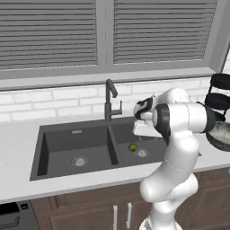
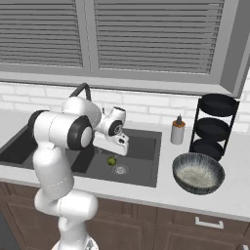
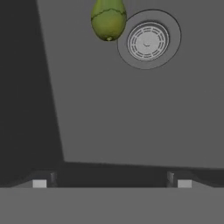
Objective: Pick the lime from the sink and place it in the bowl. Then pick the bowl and place it in the microwave. Then close the microwave door and press the start button.
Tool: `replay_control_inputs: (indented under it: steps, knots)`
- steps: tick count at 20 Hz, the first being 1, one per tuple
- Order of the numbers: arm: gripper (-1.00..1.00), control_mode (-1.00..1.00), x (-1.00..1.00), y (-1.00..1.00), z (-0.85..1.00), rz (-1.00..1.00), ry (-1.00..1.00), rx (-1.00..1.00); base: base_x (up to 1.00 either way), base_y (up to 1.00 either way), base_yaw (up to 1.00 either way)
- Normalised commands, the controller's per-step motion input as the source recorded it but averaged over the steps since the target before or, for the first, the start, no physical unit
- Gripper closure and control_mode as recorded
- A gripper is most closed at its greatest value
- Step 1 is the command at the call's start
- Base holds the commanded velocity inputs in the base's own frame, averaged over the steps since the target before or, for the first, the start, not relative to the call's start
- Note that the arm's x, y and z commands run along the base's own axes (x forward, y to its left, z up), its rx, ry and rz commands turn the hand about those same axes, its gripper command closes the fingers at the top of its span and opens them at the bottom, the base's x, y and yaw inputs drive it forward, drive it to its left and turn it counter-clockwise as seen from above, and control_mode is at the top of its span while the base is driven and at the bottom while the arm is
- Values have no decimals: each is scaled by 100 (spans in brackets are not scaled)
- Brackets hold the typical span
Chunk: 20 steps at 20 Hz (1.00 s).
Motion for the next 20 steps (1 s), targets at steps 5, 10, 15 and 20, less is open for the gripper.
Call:
replay_control_inputs:
  steps: [5, 10, 15, 20]
  knots:
    - [-100, -100, 38, 0, -22, 0, 5, 0, 0, 0, 0]
    - [-100, -100, 33, 0, -30, 0, 3, 0, 0, 0, 0]
    - [-100, -100, 30, 1, -43, 0, 0, 0, 0, 0, 0]
    - [-100, -100, 22, 3, -37, 0, -1, 0, 0, 0, 0]
